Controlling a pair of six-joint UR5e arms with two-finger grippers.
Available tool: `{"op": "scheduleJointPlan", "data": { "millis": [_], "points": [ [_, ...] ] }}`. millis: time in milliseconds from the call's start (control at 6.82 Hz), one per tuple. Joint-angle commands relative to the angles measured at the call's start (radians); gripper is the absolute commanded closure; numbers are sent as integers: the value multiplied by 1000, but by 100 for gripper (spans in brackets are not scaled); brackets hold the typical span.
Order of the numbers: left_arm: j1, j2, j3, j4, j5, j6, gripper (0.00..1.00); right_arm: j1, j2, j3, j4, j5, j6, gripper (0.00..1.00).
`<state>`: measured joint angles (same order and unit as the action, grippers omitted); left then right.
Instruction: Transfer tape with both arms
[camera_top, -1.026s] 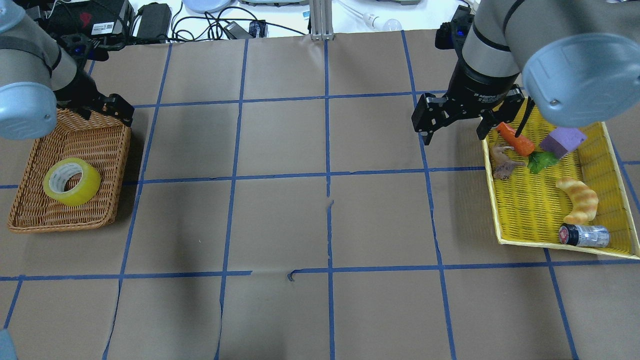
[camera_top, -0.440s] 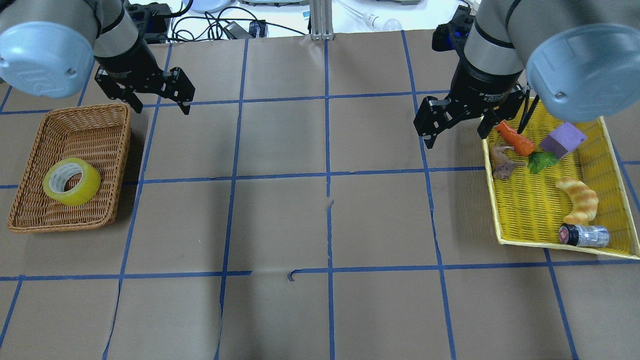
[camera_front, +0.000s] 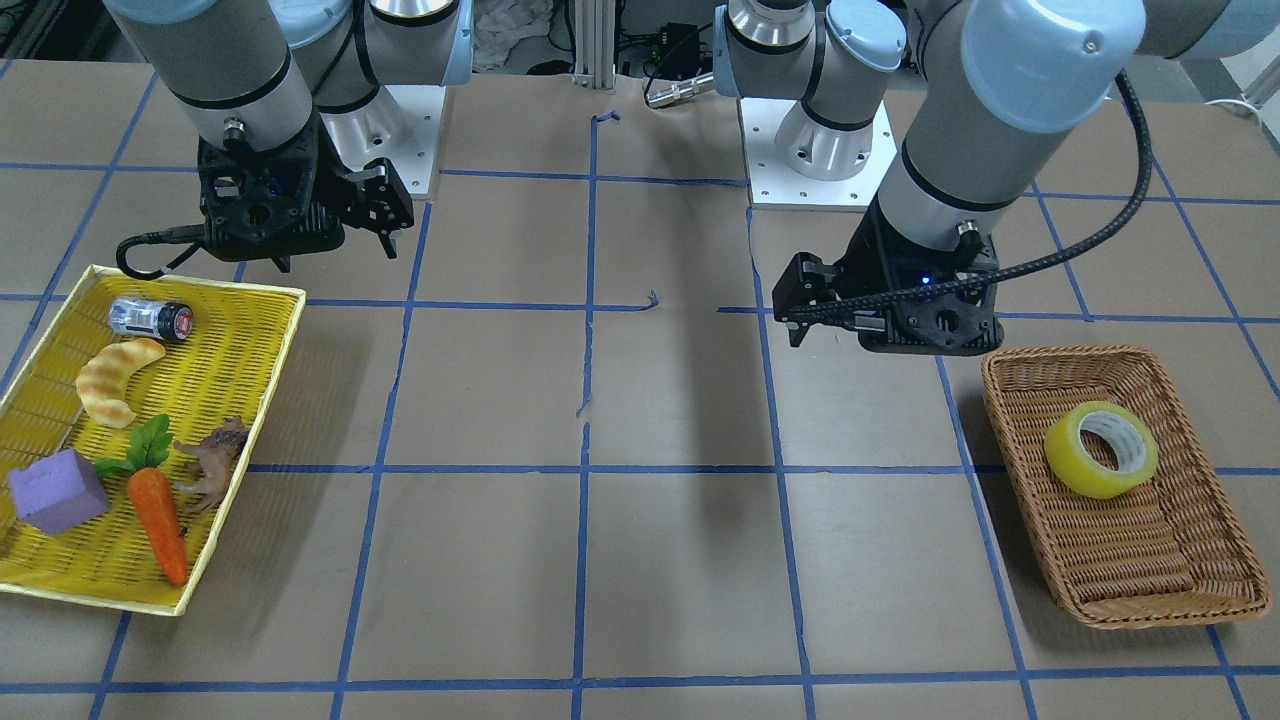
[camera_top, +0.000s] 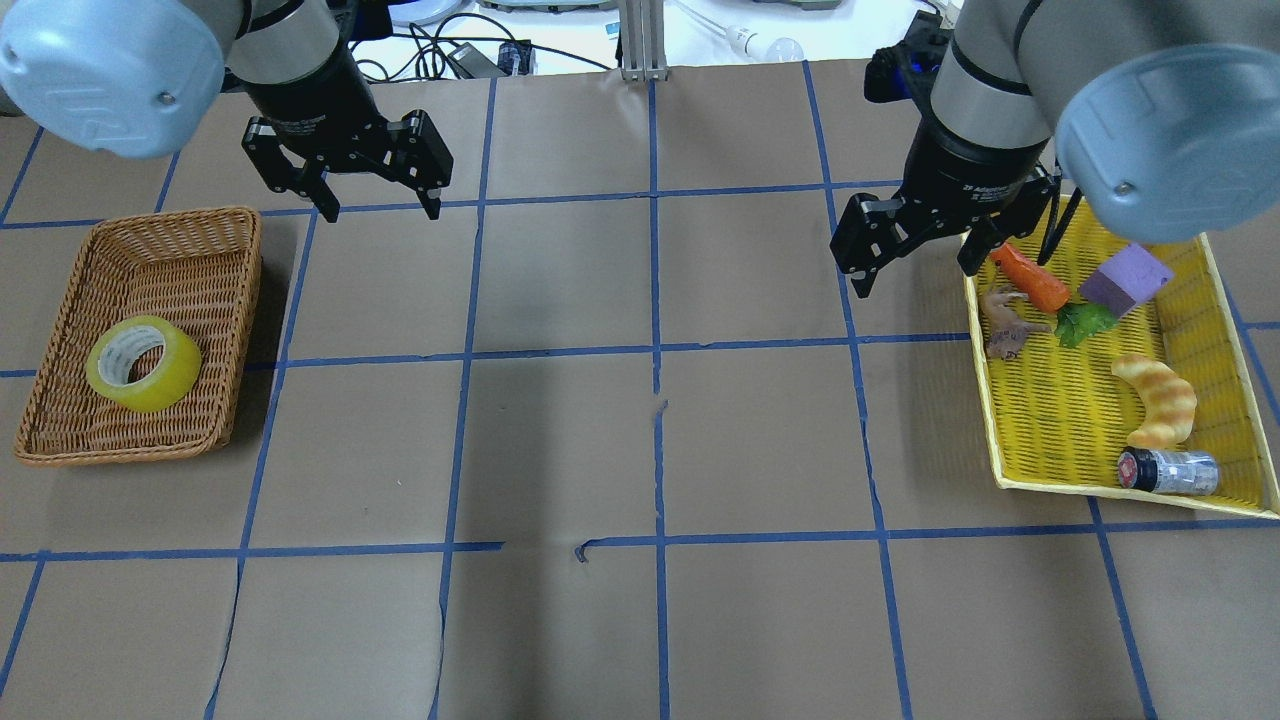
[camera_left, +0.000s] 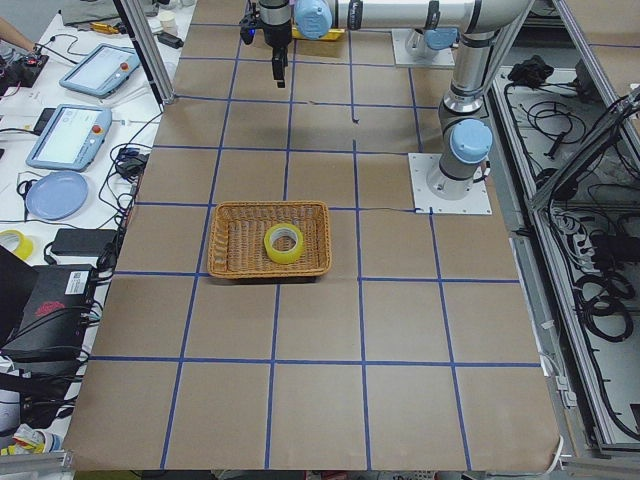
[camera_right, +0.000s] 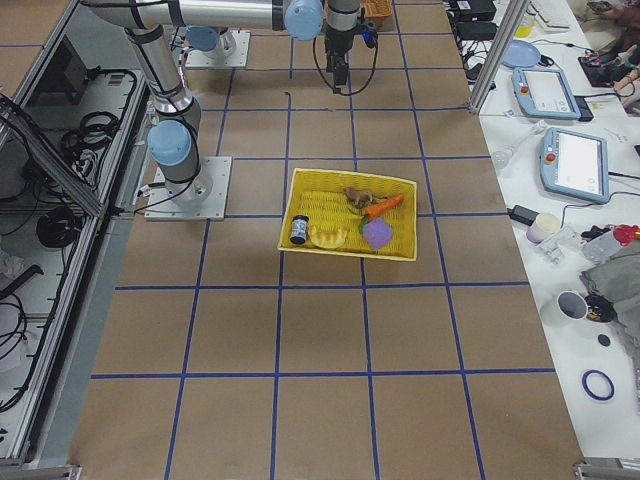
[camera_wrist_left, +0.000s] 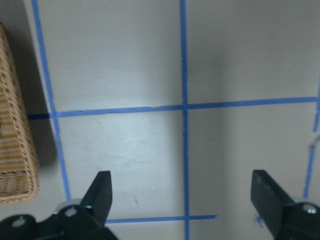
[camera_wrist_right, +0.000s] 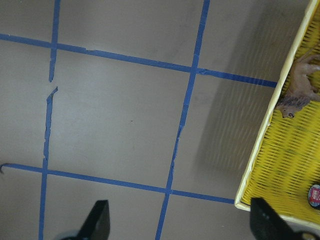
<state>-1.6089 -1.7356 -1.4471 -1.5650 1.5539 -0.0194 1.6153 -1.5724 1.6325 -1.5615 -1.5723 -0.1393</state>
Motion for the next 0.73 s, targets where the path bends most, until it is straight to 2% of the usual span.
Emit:
{"op": "scheduleJointPlan", "data": {
  "millis": [0, 586],
  "points": [
    [-8, 16, 7, -20, -67, -14, 0, 0, -6, -3, 5, -2, 0, 0],
    [-9, 21, -1, -23, -55, -14, 0, 0, -3, 1, 0, -6, -2, 0]
  ]
}}
